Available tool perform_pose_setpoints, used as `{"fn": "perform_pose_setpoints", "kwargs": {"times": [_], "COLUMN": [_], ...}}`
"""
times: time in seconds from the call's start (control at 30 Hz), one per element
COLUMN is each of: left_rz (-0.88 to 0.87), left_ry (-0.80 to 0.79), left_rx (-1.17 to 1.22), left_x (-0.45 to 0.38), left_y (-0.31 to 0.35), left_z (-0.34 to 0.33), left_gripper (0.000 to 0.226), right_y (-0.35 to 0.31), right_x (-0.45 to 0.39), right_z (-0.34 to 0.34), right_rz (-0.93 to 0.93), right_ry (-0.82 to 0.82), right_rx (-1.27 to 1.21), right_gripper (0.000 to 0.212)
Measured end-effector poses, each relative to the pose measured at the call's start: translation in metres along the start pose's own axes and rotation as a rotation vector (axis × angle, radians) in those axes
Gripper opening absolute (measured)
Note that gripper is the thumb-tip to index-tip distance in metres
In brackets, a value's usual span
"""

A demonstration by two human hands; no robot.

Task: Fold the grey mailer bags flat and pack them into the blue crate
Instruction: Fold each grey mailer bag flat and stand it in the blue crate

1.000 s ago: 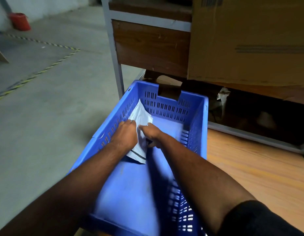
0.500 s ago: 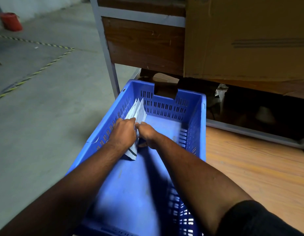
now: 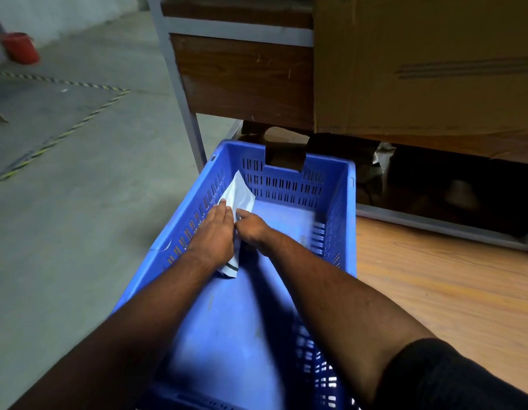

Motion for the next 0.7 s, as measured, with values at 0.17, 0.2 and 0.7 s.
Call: {"fn": "perform_pose_setpoints", "kwargs": {"times": [0.17,0.2,0.7], "left_rz": [0.021,0.009,-0.752], "left_ry": [0.13,0.178,0.262], "left_rx": [0.137,0.197,0.478], "left_x": [0.013,0.016,0.081], "left_y": [0.003,0.005,0.314], "left_z": [0.029,0.04,0.148], "left_gripper": [0.069,0.067,0.04], "right_y": [-0.03,-0.04,0.01], "right_x": [0.026,0.03,0.375], "right_z": [0.015,0.024,0.237], "right_rz": [0.097,0.131,0.814], "right_ry": [0.087,0.134,0.718], "right_rx": [0.053,0.07,-0.284], "right_gripper": [0.036,0.042,0.022]}}
Point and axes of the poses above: each hand's wrist, its own x-axis away from the middle knuckle, its own z-axis out of the back of the hand, y = z × x, the point moved 4 cm from there along -x, towards the middle knuckle, and after that the axes turned 13 degrees about -x, right-handed, at the moved point
